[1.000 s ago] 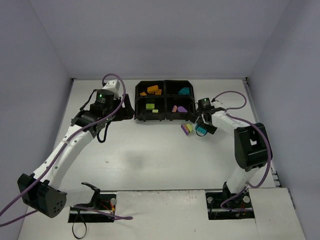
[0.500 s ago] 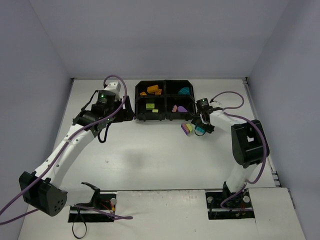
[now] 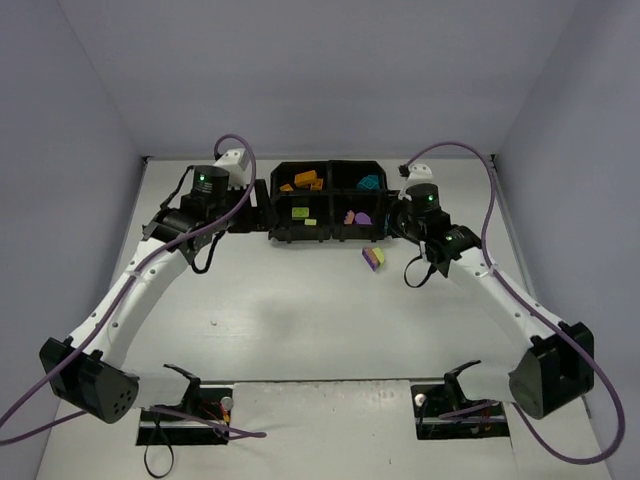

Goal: Sort the legos into containers by color

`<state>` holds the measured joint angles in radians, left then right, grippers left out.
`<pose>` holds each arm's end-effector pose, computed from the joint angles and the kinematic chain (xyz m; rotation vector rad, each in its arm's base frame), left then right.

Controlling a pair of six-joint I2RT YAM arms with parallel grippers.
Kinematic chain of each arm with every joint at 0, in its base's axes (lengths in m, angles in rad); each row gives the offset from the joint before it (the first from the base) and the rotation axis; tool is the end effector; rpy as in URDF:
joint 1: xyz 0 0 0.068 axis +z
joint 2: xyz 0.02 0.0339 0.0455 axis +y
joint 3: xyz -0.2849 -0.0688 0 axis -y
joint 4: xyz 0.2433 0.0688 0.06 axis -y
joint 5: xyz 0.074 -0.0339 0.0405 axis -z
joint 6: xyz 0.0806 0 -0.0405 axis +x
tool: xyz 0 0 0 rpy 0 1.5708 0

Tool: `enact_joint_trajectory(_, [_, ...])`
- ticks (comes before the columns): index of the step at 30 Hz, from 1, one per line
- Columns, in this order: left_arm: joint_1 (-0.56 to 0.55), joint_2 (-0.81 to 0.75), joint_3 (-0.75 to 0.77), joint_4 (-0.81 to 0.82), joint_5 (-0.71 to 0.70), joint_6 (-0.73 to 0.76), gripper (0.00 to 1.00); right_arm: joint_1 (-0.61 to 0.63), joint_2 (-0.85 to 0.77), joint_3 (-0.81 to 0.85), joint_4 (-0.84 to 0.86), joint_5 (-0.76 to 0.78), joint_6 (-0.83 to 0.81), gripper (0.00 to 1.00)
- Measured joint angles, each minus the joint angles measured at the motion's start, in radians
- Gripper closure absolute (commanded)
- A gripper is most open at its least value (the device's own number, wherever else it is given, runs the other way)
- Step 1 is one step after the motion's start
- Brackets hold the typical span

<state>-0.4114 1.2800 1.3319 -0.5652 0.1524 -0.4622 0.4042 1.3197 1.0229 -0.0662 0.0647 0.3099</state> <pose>0.2811 -0.1360 0.3835 0.0413 2.1518 -0.6801 0.3181 0.1304 0.3209 -0.0485 1.9546 0.4121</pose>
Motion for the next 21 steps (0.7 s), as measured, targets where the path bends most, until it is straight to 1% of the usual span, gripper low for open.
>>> enact_joint_trajectory(2, [0.0,0.009,0.029,-0.002,0.045,0.003,0.32,0.033,-0.062,0.0,0.036,-0.079,-0.099,1.0])
enact_joint_trajectory(4, [0.0,0.021,0.059,-0.003,0.094,0.001,0.32,0.064,-0.09,0.0,0.056,-0.156,-0.186,1.0])
enact_joint_trajectory(5, [0.0,0.027,0.074,-0.006,0.12,-0.002,0.3,0.077,-0.093,0.0,0.062,-0.192,-0.224,1.0])
enact_joint_trajectory(8, [0.0,0.05,0.122,-0.009,0.208,-0.026,0.29,0.111,-0.086,0.001,0.06,-0.301,-0.317,1.0])
enact_joint_trajectory(9, [0.0,0.057,0.134,-0.01,0.233,-0.037,0.29,0.129,-0.084,0.001,0.061,-0.359,-0.364,1.0])
enact_joint_trajectory(12, [0.0,0.079,0.161,-0.018,0.299,-0.071,0.28,0.156,-0.083,0.002,0.063,-0.396,-0.401,1.0])
enact_joint_trajectory(21, [-0.003,0.137,0.164,-0.037,0.417,-0.137,0.28,0.275,-0.024,0.063,0.071,-0.495,-0.476,1.0])
